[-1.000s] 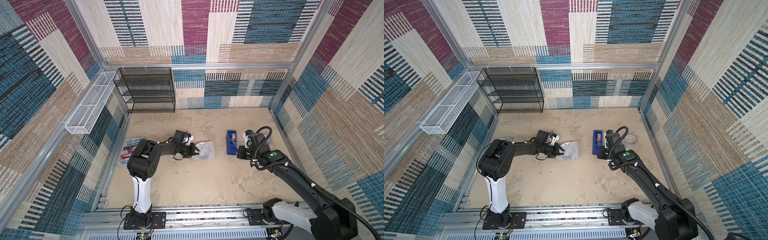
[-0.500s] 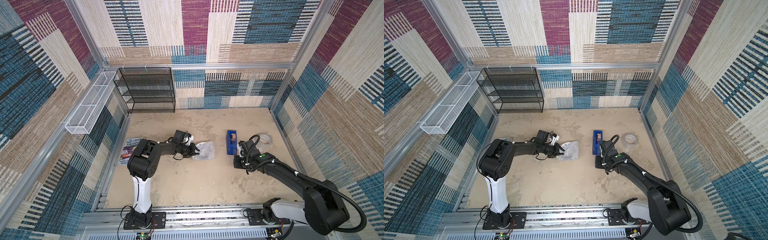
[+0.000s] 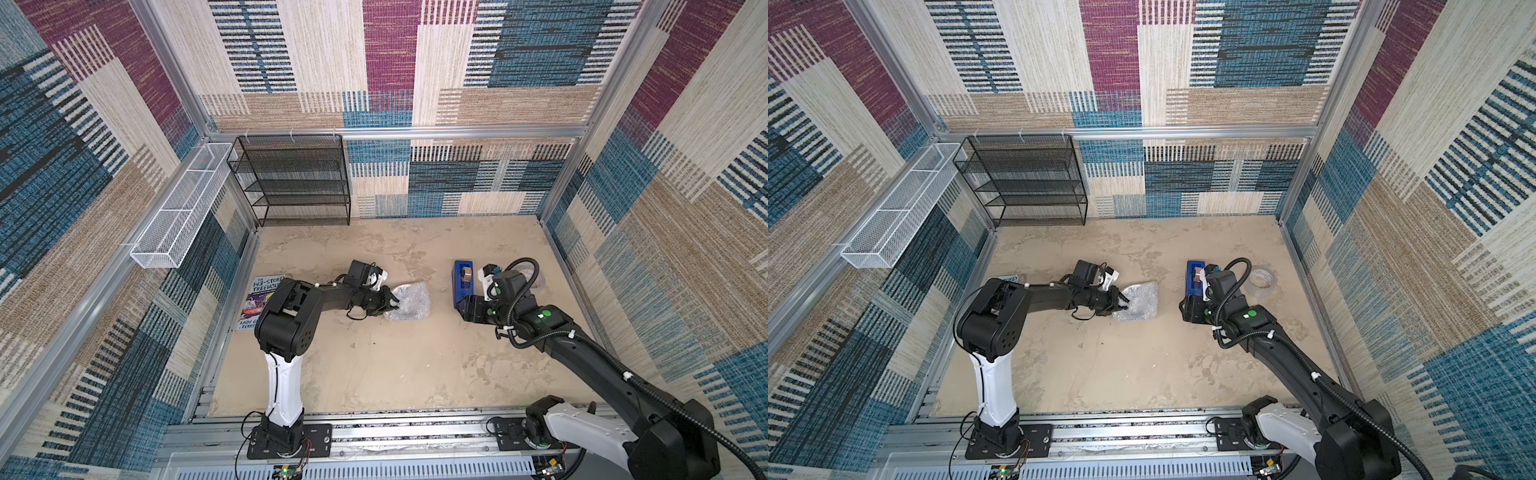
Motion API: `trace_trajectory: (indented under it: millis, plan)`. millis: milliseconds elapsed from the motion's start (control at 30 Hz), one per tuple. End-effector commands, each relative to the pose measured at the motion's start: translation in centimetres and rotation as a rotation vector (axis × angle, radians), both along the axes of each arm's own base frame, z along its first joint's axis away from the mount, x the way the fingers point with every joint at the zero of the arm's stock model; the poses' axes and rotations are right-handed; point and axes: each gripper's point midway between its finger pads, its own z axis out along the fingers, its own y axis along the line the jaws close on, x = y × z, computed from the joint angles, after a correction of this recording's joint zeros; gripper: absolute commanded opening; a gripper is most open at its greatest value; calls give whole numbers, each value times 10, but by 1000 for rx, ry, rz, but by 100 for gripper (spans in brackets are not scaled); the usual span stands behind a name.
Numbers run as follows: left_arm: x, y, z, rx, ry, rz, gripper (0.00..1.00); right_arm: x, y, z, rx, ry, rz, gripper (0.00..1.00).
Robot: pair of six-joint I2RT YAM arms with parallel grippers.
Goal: Wrap bowls in bubble wrap
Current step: Tear off the tape using the Tape Cutter.
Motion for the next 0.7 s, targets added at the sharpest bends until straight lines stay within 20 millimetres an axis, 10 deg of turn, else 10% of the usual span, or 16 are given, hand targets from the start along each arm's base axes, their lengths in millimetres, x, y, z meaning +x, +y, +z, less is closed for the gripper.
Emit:
trace_trajectory:
  millis: [0,667]
  plan:
    - [-12,20,-28,140,86,54,0,17,-5,-8,102,-57,14,60]
    - [-14,15,-27,132,85,42,0,28,-25,-59,284,-190,48,62]
